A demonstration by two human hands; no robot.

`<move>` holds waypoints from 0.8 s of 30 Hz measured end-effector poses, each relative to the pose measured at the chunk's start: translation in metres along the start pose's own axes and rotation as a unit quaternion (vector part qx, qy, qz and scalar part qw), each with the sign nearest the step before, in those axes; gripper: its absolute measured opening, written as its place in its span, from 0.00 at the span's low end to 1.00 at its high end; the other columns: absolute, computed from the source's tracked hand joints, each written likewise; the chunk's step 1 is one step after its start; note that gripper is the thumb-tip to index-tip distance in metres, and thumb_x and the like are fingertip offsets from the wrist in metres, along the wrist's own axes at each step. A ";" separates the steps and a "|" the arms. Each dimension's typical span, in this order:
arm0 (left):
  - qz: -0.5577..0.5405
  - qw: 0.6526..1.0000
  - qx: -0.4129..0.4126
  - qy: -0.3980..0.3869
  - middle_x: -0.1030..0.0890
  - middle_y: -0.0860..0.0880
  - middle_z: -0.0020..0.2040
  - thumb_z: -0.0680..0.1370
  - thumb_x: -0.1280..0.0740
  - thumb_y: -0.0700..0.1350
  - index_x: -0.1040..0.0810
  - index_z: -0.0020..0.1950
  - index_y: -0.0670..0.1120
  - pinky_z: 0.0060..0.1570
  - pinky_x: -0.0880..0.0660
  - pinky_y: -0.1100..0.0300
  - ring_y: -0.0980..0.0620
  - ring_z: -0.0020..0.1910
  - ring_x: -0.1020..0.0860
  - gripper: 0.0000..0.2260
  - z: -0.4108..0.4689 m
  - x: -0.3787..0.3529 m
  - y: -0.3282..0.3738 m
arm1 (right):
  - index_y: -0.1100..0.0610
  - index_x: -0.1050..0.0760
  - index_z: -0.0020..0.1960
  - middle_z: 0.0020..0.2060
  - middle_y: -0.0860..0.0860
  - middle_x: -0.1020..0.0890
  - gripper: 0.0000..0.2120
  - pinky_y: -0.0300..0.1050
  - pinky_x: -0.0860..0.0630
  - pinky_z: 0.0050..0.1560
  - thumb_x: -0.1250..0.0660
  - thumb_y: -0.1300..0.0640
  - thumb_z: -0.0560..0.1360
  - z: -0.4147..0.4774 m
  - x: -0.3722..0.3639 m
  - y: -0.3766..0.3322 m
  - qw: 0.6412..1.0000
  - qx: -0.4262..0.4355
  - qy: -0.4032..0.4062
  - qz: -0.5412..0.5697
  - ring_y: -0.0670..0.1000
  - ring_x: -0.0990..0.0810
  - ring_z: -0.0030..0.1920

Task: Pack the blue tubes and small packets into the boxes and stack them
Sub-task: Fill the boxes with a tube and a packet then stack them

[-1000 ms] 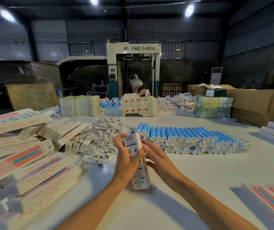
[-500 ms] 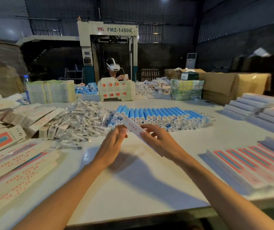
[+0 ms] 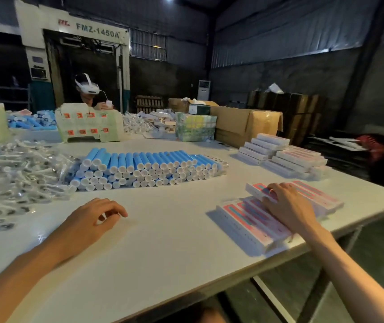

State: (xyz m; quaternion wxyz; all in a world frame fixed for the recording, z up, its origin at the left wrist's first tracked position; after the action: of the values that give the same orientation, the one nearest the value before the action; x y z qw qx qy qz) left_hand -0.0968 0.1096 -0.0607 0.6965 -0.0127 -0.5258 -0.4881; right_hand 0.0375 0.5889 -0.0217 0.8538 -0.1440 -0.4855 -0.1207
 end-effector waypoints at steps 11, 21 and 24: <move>-0.006 1.000 0.007 -0.023 0.19 0.64 0.54 0.82 0.28 0.42 0.17 0.53 0.67 0.47 0.28 0.74 0.62 0.49 0.19 0.16 -0.001 -0.004 -0.002 | 0.46 0.25 0.70 0.66 0.50 0.22 0.18 0.54 0.26 0.62 0.38 0.43 0.82 0.008 0.003 0.066 0.986 -0.023 -0.009 -0.164 0.55 0.24 0.63; 0.004 0.999 0.013 -0.051 0.18 0.62 0.53 0.83 0.29 0.44 0.18 0.55 0.66 0.50 0.26 0.68 0.57 0.53 0.20 0.14 -0.002 -0.008 -0.001 | 0.51 0.27 0.73 0.68 0.54 0.22 0.22 0.57 0.26 0.65 0.34 0.45 0.82 0.011 0.011 0.047 0.987 -0.034 -0.016 -0.157 0.58 0.24 0.66; 0.000 0.999 0.017 -0.052 0.17 0.61 0.53 0.84 0.30 0.43 0.17 0.55 0.63 0.49 0.25 0.68 0.57 0.51 0.18 0.12 -0.001 -0.008 -0.004 | 0.55 0.22 0.68 0.63 0.55 0.18 0.18 0.57 0.20 0.56 0.32 0.48 0.82 0.014 0.024 -0.016 0.999 0.015 0.034 -0.011 0.58 0.18 0.59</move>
State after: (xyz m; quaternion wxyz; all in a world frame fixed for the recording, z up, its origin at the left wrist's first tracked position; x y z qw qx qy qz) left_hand -0.0988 0.1127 -0.0694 0.6686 -0.0259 -0.5695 -0.4775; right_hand 0.0322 0.5772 0.0080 0.8703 -0.1214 -0.4599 -0.1279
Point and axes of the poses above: each hand's wrist, its own z-axis towards the middle knuckle, its own x-axis out of the back of the hand, y = z × x, the point moved 10 cm from there along z, towards the middle knuckle
